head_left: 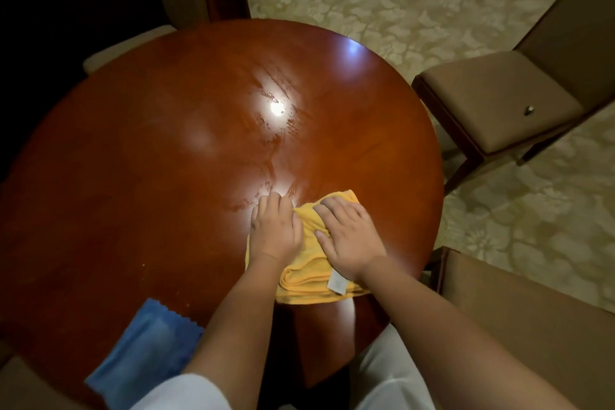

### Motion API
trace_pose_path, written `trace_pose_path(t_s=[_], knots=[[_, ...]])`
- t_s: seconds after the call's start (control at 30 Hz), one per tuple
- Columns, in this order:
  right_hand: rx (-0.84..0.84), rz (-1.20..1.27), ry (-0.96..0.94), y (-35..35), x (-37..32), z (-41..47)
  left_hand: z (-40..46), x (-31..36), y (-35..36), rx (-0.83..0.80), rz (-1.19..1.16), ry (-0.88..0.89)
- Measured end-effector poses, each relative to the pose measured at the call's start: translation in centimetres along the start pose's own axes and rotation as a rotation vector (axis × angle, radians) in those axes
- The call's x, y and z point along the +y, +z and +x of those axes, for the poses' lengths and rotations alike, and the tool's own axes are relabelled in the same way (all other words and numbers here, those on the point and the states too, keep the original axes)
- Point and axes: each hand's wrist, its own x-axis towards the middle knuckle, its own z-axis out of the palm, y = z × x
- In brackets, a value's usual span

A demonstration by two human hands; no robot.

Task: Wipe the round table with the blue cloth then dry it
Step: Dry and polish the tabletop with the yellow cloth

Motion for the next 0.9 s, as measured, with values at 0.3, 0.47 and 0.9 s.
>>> trace_pose_path(t_s=[0.3,0.47,0.9], knots=[[0.042,0.002,0.129,0.3,2.3,5.7,7.6,-0.4,2.1,0.007,0.057,0.146],[0.029,-0.003,0.151,0.2,3.6,8.8,10.4,-0.4,2.9,-0.012,0.136,0.143],[-0.083,0.017,0.177,-1.2,1.6,-2.1,-0.7,3.2,-0.2,-0.060,0.045,0.149]])
